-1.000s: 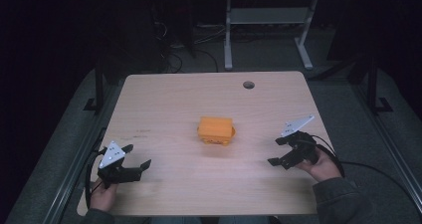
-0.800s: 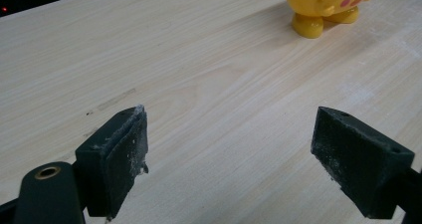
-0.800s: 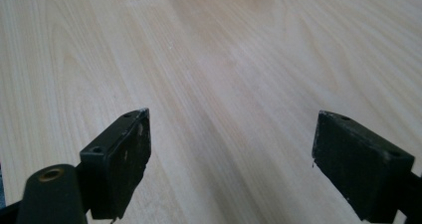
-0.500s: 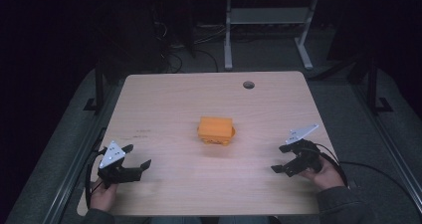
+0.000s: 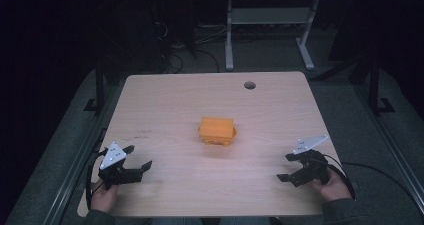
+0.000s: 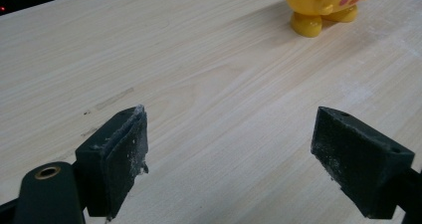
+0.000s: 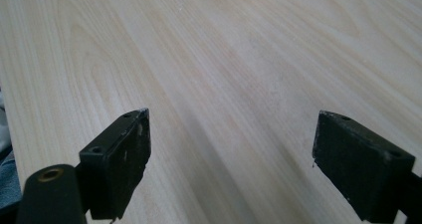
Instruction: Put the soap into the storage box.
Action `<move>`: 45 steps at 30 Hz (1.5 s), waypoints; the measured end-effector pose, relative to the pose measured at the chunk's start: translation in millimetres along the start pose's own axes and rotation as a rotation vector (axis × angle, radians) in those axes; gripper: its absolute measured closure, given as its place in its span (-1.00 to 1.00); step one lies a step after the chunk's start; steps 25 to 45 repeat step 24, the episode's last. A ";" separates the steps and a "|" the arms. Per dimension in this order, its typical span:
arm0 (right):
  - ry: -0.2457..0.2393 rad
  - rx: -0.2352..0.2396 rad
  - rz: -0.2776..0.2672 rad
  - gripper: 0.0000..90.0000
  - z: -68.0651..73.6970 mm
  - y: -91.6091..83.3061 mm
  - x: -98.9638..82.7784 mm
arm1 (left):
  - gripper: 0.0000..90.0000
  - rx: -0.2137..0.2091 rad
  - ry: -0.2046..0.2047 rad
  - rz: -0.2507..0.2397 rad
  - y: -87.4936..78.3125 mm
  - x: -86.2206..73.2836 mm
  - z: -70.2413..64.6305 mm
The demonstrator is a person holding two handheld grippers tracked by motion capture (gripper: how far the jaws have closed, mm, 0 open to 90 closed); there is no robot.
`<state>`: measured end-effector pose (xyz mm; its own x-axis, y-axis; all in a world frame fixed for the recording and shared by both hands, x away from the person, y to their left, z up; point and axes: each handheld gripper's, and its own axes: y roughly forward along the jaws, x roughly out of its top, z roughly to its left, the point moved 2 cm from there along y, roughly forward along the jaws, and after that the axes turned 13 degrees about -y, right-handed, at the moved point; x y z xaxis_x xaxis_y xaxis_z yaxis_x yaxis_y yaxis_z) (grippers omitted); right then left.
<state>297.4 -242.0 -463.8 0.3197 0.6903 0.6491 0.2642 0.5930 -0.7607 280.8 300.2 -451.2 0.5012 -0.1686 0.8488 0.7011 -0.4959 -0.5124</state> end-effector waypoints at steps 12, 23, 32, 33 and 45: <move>0.016 -0.042 -0.023 -0.68 14.8 -3.3 -16.3 | -0.68 -0.002 -0.001 0.005 0.4 -0.3 -0.7; 0.045 -0.046 -0.023 -0.68 25.5 -3.3 -21.4 | -0.68 -0.003 0.004 0.005 0.2 0.2 -0.6; 0.034 -0.045 -0.033 -0.68 25.2 -3.3 -20.3 | -0.68 -0.002 0.002 0.005 0.1 0.2 -0.5; 0.034 -0.045 -0.033 -0.68 25.2 -3.3 -20.3 | -0.68 -0.002 0.002 0.005 0.1 0.2 -0.5; 0.034 -0.045 -0.033 -0.68 25.2 -3.3 -20.3 | -0.68 -0.002 0.002 0.005 0.1 0.2 -0.5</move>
